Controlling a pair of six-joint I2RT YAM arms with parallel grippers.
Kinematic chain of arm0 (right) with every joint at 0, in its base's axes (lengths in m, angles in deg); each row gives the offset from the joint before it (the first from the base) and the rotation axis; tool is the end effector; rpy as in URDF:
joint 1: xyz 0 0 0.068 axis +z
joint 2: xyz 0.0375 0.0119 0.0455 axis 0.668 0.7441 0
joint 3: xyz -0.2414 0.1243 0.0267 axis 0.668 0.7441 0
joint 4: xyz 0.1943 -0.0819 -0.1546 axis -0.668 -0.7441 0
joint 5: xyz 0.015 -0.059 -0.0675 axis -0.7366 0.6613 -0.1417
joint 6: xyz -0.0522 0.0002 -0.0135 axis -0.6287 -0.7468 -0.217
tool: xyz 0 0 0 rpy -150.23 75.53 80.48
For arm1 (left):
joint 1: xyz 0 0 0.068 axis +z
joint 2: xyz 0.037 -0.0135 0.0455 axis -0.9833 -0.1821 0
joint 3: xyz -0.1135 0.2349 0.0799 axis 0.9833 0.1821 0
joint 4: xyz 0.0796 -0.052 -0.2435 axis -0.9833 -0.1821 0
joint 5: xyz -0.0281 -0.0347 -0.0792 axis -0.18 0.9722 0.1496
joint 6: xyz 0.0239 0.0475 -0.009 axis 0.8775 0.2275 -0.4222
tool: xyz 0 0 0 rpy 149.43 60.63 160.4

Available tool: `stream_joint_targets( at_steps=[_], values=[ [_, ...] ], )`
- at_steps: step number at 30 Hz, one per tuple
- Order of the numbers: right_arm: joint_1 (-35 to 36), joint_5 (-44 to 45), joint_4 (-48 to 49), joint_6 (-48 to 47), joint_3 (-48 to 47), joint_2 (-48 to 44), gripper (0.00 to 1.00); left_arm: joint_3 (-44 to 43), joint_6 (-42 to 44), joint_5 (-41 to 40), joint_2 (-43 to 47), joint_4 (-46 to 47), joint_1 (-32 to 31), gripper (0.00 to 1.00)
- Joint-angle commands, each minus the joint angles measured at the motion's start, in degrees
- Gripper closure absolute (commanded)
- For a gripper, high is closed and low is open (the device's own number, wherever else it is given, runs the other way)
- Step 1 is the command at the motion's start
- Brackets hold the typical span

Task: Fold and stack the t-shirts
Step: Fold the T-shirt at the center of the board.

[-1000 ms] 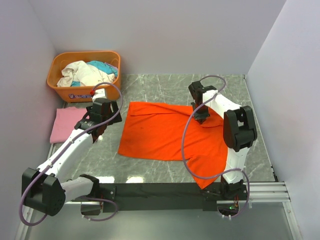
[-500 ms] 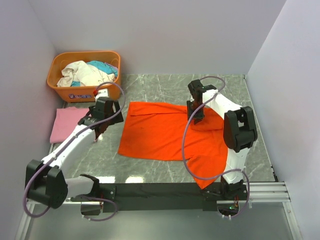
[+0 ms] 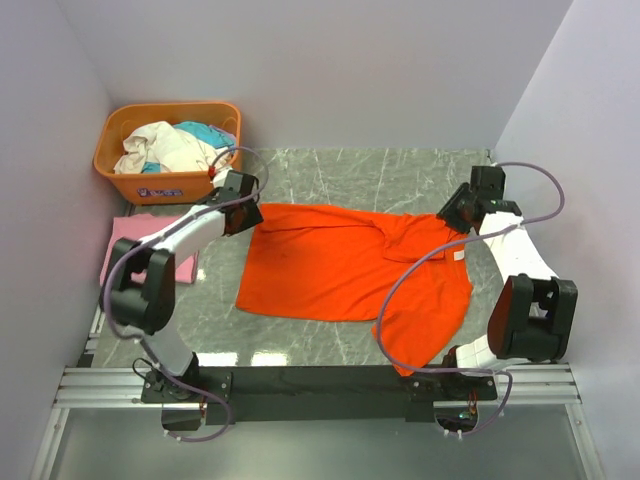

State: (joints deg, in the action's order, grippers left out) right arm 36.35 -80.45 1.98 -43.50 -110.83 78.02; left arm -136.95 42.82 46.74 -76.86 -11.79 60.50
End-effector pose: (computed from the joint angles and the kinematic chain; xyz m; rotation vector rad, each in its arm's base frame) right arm 0.3161 -0.0287 0.2739 0.7280 2.2954 0.2711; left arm 0.3376 -0.1048 0.2292 -0.5839 2.3221 -0.1016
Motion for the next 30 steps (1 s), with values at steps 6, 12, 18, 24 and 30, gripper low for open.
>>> stream_joint_targets(
  at_steps=[6, 12, 18, 24, 30],
  values=[
    [-3.75, -4.18, 10.03, 4.13, 5.05, 0.19, 0.60, -7.67, -5.61, -4.61, -10.37, 1.77, -3.49, 0.51],
    [-5.68, -5.32, 11.79, 4.31, 7.16, 0.63, 0.60, -10.75, -5.61, -6.02, -15.73, 0.89, -4.20, 0.53],
    [-7.00, -5.32, 12.76, 4.04, 9.00, 1.33, 0.60, -11.90, -4.91, -6.37, -18.64, 0.09, -4.73, 0.57],
    [-7.97, -4.53, 13.37, 3.78, 10.23, 2.30, 0.61, -12.25, -3.85, -6.45, -19.52, 0.01, -4.99, 0.80],
    [-8.76, -3.48, 13.29, 2.99, 10.41, 3.35, 0.61, -13.74, -1.48, -11.19, -17.67, -2.45, -4.99, 0.95]
  ],
)
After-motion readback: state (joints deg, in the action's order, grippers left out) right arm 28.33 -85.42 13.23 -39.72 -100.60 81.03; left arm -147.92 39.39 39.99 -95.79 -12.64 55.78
